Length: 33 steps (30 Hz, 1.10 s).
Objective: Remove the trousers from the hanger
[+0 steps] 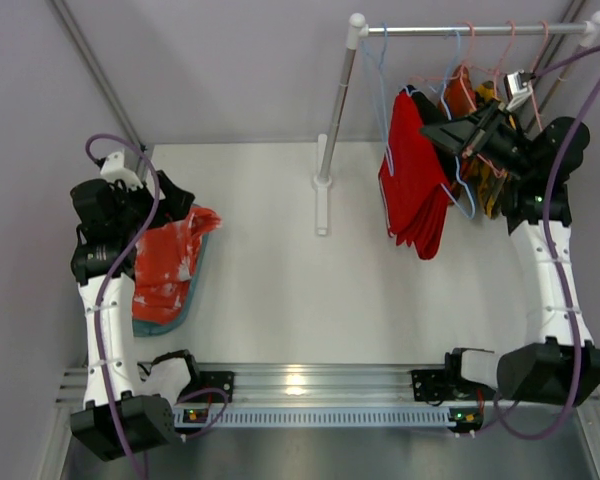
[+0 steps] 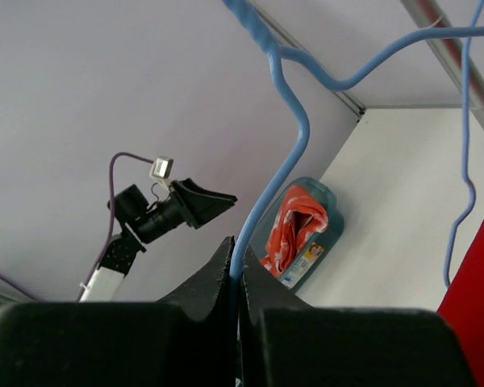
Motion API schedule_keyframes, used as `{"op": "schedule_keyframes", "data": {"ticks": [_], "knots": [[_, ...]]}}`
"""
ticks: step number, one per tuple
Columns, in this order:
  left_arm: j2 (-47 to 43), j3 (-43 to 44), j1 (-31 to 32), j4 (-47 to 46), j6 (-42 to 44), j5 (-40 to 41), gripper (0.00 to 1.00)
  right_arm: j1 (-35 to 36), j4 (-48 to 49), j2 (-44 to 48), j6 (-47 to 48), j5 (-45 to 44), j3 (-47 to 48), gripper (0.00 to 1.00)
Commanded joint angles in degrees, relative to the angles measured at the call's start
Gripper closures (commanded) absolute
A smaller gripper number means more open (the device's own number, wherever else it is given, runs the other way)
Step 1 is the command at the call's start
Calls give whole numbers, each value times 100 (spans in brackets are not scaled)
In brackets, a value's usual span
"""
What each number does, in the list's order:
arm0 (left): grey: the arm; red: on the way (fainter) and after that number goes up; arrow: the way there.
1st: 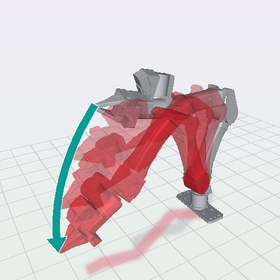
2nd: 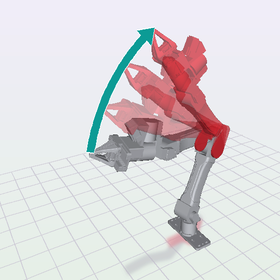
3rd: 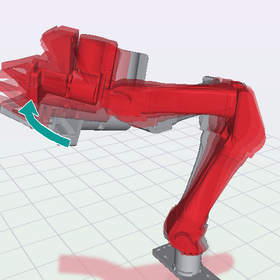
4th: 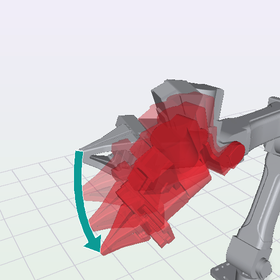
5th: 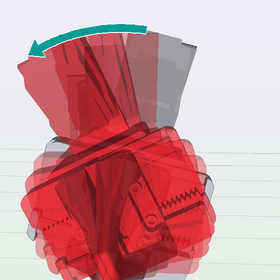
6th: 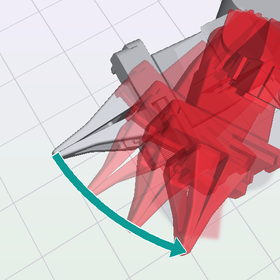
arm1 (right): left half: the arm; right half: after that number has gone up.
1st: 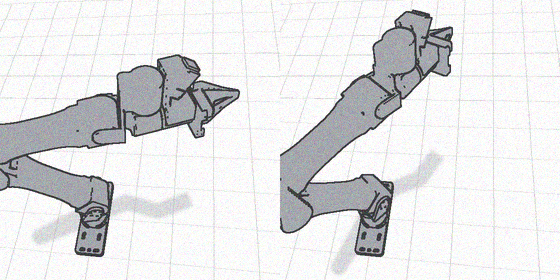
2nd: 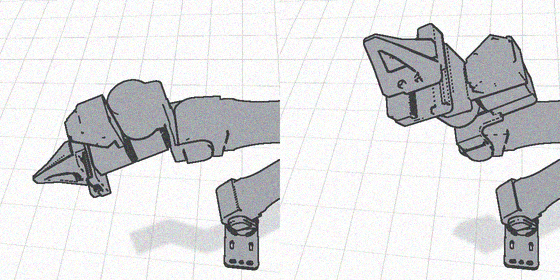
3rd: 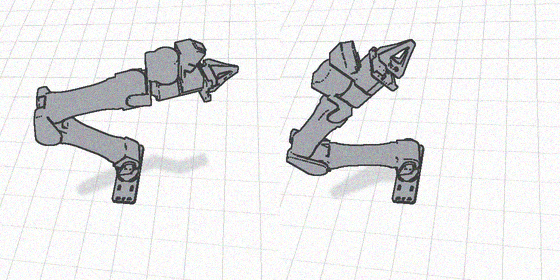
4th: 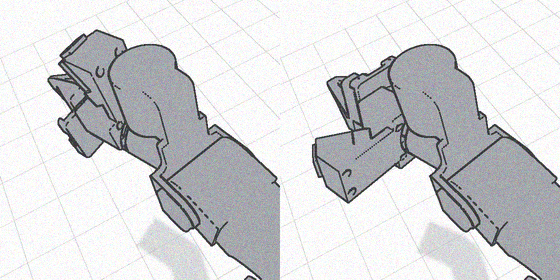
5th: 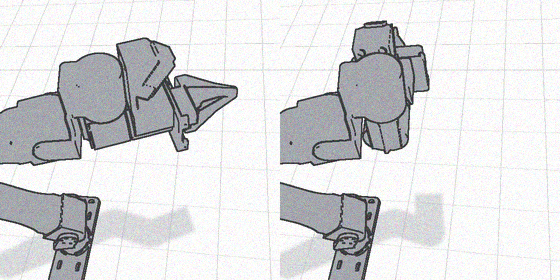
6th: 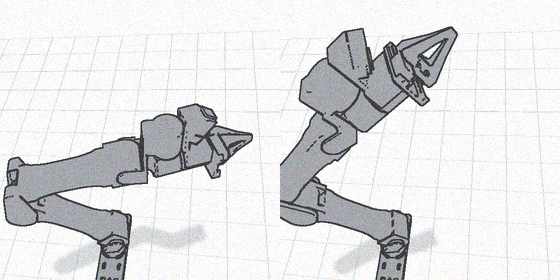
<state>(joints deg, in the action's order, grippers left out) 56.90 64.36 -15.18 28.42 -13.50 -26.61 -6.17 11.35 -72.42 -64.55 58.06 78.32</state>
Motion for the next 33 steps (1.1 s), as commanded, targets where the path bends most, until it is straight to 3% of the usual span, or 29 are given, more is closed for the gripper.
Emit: {"op": "schedule_keyframes", "data": {"ticks": [1,14,21,27,33], "knots": [[-92,16,59,-364,295,-125,1,-86,483,1071,523,-154,52,100],[-390,-292,208,-250,594,-143,1,-86,-1292,3496,593,-103,-1196,100],[-680,-652,244,-285,647,-239,1,-86,-1838,4087,1111,459,-1249,100],[-944,-819,244,-232,611,-310,1,-86,-1216,4123,761,671,-1504,100],[-1322,-828,244,-293,339,-512,1,19,594,3526,-267,329,-1619,100]]}}
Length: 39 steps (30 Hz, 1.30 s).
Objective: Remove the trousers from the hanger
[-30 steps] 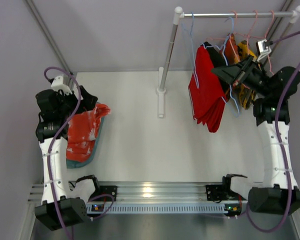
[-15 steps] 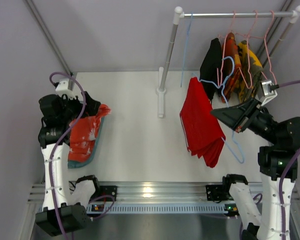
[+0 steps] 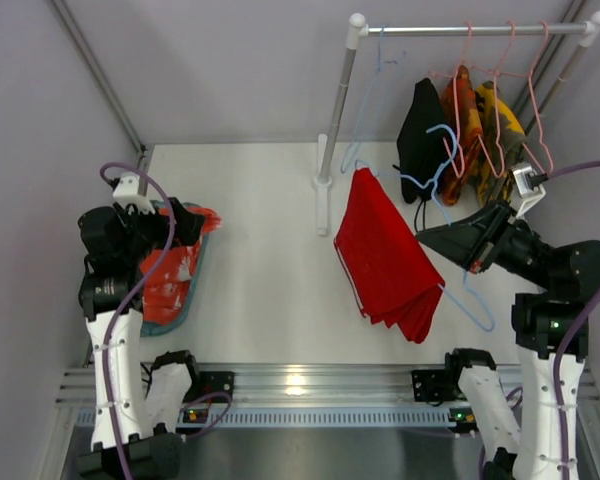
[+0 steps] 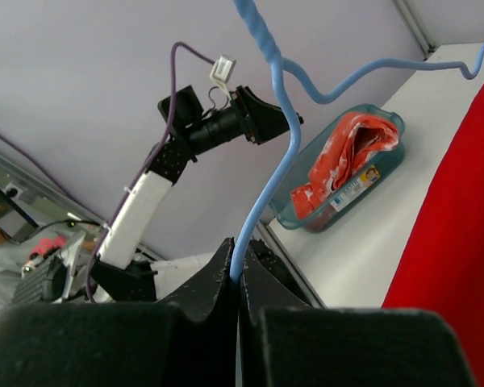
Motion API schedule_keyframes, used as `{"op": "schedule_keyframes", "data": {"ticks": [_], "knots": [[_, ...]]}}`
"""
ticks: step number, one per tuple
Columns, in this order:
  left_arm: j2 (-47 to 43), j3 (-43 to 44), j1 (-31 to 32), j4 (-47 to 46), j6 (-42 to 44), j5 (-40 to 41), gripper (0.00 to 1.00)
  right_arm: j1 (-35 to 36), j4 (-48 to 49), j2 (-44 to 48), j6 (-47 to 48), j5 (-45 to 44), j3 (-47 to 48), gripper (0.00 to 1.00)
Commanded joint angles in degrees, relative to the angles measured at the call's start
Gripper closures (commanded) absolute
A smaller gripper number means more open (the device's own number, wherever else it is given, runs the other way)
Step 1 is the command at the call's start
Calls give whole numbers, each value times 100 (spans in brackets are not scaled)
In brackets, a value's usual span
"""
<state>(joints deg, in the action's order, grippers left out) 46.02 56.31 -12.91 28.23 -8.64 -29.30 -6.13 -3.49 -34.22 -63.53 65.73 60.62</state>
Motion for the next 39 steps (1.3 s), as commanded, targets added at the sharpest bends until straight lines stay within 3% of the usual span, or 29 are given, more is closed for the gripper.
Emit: {"op": "schedule_keyframes", "data": {"ticks": [1,7,11,17,23,30,33,35,36,37,39], "knots": [[-321,-15,16,-300,-190,-243,1,216,2193,-435,-397,-604,195,100],[-295,327,16,-29,-313,-138,1,2304,1431,-1561,814,-1438,986,100],[-365,547,16,139,-121,81,1,3178,1323,-2254,1334,-1879,1531,100],[-480,767,16,376,-58,144,1,3390,1579,-3028,1088,-2600,2093,100],[-542,688,16,192,-85,56,1,3724,1203,-3801,983,-3575,2954,100],[397,1197,43,-342,90,82,1,4233,797,-4576,1123,-4488,3895,100],[819,1408,567,-520,389,450,1,4365,578,-4936,1255,-4866,4526,100],[952,1417,1094,-686,854,1292,1,4436,472,-5208,1360,-5122,4774,100],[1022,1348,1767,-757,1125,1661,1,4462,385,-5296,1421,-5219,5001,100],[1032,1260,2079,-1036,1494,2326,1,4480,358,-5462,1431,-5307,5099,100],[945,1049,2641,-1406,1699,2630,1,4542,375,-5622,1440,-5466,5353,100]]}}
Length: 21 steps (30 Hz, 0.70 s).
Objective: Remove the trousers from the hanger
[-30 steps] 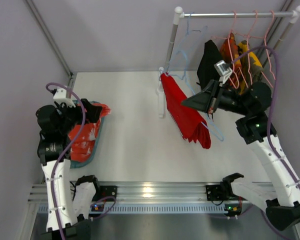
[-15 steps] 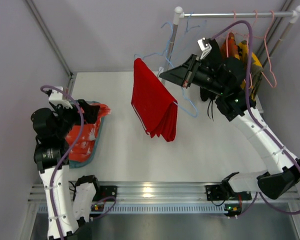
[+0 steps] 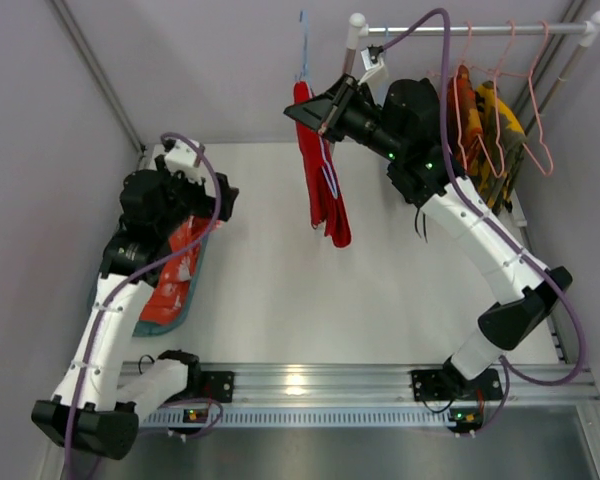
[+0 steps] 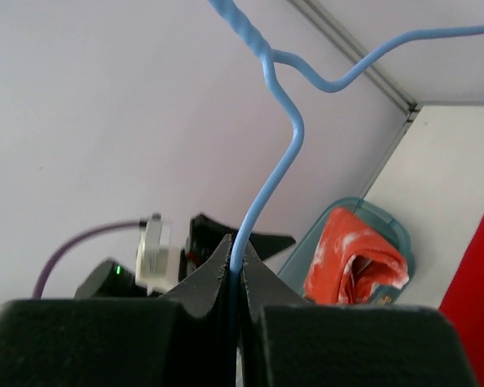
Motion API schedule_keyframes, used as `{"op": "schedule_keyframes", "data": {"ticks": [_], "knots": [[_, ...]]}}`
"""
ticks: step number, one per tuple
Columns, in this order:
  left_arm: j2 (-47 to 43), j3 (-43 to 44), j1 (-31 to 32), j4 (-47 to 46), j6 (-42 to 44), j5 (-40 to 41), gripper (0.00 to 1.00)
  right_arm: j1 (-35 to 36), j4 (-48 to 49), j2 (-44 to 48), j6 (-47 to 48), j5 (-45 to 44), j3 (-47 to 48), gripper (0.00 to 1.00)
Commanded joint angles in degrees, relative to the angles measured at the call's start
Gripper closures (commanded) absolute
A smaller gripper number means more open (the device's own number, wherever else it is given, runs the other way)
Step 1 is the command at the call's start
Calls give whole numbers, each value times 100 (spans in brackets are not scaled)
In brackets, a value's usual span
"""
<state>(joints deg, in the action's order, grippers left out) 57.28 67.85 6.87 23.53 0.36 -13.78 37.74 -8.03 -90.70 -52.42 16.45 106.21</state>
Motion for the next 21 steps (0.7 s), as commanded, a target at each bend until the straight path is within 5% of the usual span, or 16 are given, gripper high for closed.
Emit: {"op": "schedule_keyframes", "data": {"ticks": [1,6,12,21], "knots": [[-243,-376,753,-1155,773,1105,1,173,821,-122,347,-581,900,100],[-674,-1028,1061,-2544,1,755,1,313,821,-431,461,-915,1375,100],[-481,-1046,1938,-3011,-659,1035,1,445,926,-739,496,-1012,1639,100],[-252,-1283,2933,-3706,-547,1879,12,621,1049,-967,672,-1047,1947,100]]}}
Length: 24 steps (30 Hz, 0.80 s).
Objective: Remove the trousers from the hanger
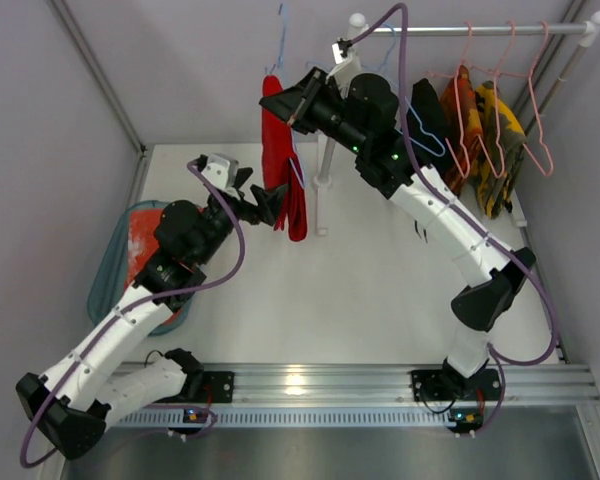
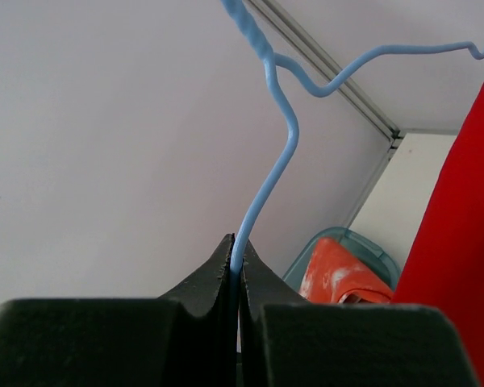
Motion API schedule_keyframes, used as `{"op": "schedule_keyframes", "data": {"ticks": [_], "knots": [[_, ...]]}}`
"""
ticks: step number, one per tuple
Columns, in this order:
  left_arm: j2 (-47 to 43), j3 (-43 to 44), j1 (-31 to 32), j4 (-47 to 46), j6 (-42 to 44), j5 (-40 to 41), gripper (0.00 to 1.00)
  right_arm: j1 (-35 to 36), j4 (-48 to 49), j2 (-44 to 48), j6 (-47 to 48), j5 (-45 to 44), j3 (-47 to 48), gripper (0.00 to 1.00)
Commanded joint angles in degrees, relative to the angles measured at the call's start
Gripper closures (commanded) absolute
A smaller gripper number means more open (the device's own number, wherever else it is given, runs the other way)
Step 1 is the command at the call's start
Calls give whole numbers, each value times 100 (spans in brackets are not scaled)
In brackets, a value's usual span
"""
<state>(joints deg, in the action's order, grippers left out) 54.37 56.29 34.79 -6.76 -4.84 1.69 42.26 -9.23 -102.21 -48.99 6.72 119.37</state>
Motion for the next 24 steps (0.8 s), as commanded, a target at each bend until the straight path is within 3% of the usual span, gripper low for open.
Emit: {"op": "schedule_keyframes", "data": {"ticks": [1,7,24], "knots": [[39,-153,177,-816,0,471,14,186,1170,193,329,-66,631,100],[241,-110,204,-1055,36,1184,24,300,1169,193,329,-31,587,100],[601,-171,230,-1266,-166,1263,34,379,1170,79,276,22,710,100]]}}
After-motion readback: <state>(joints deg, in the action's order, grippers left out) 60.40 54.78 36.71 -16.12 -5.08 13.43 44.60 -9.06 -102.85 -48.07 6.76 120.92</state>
